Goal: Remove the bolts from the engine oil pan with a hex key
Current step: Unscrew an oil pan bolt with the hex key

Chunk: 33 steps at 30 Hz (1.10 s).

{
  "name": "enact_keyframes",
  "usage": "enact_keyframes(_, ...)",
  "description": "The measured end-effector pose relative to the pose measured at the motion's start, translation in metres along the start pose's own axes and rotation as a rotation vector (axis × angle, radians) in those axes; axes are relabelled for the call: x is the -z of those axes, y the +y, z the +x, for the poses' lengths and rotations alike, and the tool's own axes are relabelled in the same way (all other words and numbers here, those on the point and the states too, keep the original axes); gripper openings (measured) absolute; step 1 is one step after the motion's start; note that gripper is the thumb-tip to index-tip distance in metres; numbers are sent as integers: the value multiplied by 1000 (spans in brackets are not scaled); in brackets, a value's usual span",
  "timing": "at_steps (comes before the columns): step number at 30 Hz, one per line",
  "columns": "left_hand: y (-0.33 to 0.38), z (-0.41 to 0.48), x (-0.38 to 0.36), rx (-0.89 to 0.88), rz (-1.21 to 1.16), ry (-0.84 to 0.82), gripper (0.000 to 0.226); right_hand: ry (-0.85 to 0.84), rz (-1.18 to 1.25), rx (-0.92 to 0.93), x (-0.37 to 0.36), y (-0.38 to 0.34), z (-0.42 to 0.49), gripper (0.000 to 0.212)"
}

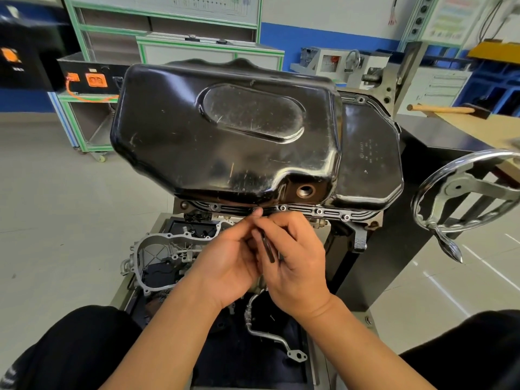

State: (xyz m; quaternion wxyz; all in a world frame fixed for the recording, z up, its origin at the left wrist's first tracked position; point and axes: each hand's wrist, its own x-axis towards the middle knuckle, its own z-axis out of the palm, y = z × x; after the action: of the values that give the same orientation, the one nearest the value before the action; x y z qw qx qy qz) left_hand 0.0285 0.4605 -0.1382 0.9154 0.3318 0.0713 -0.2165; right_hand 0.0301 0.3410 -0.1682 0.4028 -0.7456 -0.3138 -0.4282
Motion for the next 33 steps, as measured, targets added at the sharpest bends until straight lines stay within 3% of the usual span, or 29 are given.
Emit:
enact_keyframes(7,3,-2,4,46,-93,-136,28,126,72,-83,6,-4,9,13)
enact_keyframes(12,2,-1,2,30,-19,-97,46,76,43,-34,3,-3,8,14)
enact_keyframes(17,0,1,3,-23,34,-71,27,8,14,-25,2,-2,4,22)
enact_keyframes(23,2,-2,7,12,-14,-172,33,116,40,-67,7,-4,11,14)
enact_keyframes(29,2,1,3,-6,52,-80,50,62,-1,-12,5,-1,8,14)
enact_keyframes(33,0,1,2,-37,85,-51,36,14,-11,-19,2,1,5,21)
